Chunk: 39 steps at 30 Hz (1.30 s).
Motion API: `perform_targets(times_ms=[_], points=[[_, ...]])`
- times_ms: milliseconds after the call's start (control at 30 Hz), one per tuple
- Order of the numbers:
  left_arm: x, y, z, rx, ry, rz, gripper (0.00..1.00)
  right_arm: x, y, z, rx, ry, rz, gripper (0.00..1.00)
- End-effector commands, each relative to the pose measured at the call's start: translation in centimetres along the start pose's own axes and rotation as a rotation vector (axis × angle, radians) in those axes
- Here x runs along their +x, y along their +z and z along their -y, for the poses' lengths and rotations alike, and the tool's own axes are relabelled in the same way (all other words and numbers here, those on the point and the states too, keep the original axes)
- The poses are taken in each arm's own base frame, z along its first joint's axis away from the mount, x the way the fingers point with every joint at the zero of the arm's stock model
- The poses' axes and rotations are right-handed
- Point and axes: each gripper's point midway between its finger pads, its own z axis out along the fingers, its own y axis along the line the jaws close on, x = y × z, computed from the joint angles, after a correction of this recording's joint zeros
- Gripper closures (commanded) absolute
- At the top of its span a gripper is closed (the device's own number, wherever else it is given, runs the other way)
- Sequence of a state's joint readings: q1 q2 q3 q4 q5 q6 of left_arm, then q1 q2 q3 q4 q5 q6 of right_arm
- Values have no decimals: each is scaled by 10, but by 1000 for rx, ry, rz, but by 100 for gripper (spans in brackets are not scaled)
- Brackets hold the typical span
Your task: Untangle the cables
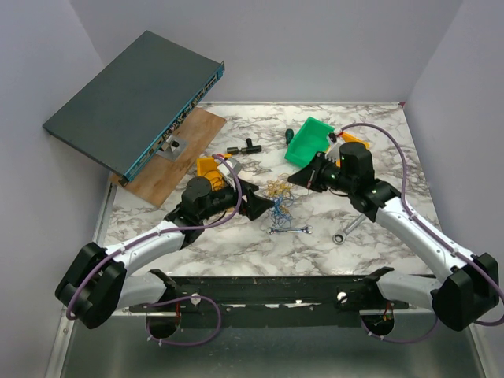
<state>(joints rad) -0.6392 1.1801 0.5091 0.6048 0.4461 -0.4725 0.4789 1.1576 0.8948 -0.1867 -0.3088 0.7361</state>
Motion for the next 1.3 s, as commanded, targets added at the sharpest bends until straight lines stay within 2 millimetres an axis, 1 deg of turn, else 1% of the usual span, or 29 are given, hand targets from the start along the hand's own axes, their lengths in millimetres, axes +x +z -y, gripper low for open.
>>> perform_targets(times_ms=[0, 200, 333, 433, 467, 500, 533, 567, 600, 633, 667, 767, 833, 900, 967, 1033, 1100, 1133, 1200, 1267], points=[[-4, 3, 8, 40, 8, 4, 8, 6, -1, -28, -122, -5, -49, 99], [-1, 8, 0, 4, -7, -13, 8, 17, 2, -36, -161, -25, -100, 99], [-1, 10, -5, -16, -5, -19, 8, 25, 2, -48, -208, -28, -131, 99], [5, 18, -8, -14, -31, -59, 8, 33, 4, -58, -240, -21, -159, 99], [7, 22, -9, -14, -43, -75, 11, 34, 5, -59, -243, -21, -162, 99], [10, 25, -10, -10, -56, -96, 23, 36, 6, -60, -245, -17, -166, 99], [10, 28, -11, -12, -63, -106, 37, 36, 8, -59, -239, -16, -164, 99], [13, 30, -15, -28, -75, -119, 53, 35, 8, -57, -226, -15, -153, 99], [13, 31, -18, -44, -81, -125, 73, 29, 8, -54, -195, -17, -118, 99], [15, 32, -22, -66, -86, -135, 90, 23, 7, -48, -157, -17, -83, 99], [16, 32, -25, -86, -89, -142, 100, 15, 6, -43, -119, -21, -37, 99], [18, 29, -35, -144, -96, -141, 100, -10, -4, -28, 14, -35, 84, 99], [17, 26, -41, -181, -97, -134, 100, -27, -14, -13, 122, -37, 170, 99], [18, 21, -53, -253, -100, -129, 100, -49, -30, 7, 265, -25, 289, 99], [20, 14, -71, -356, -106, -137, 100, -68, -53, 25, 390, -17, 409, 99], [22, 5, -90, -474, -114, -145, 100, -85, -80, 40, 500, 10, 535, 99], [23, -4, -105, -568, -122, -155, 100, -96, -108, 52, 581, 35, 649, 99], [24, -8, -112, -611, -126, -158, 100, -100, -121, 55, 605, 45, 695, 99], [25, -13, -118, -654, -135, -164, 100, -107, -143, 60, 644, 57, 777, 99], [25, -16, -121, -676, -138, -163, 100, -112, -156, 60, 660, 48, 815, 99]])
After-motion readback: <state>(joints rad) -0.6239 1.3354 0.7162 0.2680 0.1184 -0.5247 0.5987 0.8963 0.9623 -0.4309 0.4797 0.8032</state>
